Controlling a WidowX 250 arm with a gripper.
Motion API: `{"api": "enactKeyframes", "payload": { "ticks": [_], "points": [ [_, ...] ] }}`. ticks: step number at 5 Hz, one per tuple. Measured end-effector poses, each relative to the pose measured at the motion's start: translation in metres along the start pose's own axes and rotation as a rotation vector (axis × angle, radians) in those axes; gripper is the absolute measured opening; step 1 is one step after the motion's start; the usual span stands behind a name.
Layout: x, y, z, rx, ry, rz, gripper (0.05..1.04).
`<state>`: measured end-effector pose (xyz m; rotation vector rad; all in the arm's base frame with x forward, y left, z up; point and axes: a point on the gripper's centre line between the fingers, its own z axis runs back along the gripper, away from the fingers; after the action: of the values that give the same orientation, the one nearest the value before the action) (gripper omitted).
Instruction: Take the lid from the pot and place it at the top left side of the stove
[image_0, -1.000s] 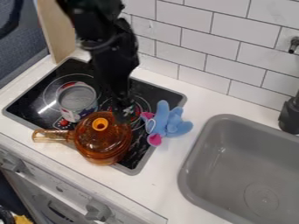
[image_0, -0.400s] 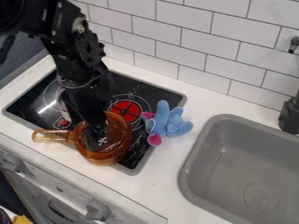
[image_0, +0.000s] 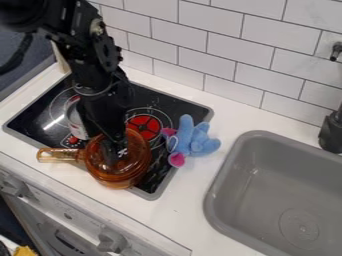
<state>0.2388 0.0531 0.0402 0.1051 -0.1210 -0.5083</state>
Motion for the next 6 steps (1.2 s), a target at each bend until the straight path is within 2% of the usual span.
{"api": "enactKeyframes", "payload": {
  "ticks": [2,4,5,6],
  "points": [
    [0.007,-0.006,-0.002,0.004,-0.011,-0.025,0.404],
    [0.008,-0.012,0.001,0.000,-0.021,-0.037,0.386],
    [0.009,-0.017,0.013,-0.024,-0.031,-0.037,0.386],
    [0.011,0.003,0.032,-0.024,-0.058,0.029,0.386]
  ]
}}
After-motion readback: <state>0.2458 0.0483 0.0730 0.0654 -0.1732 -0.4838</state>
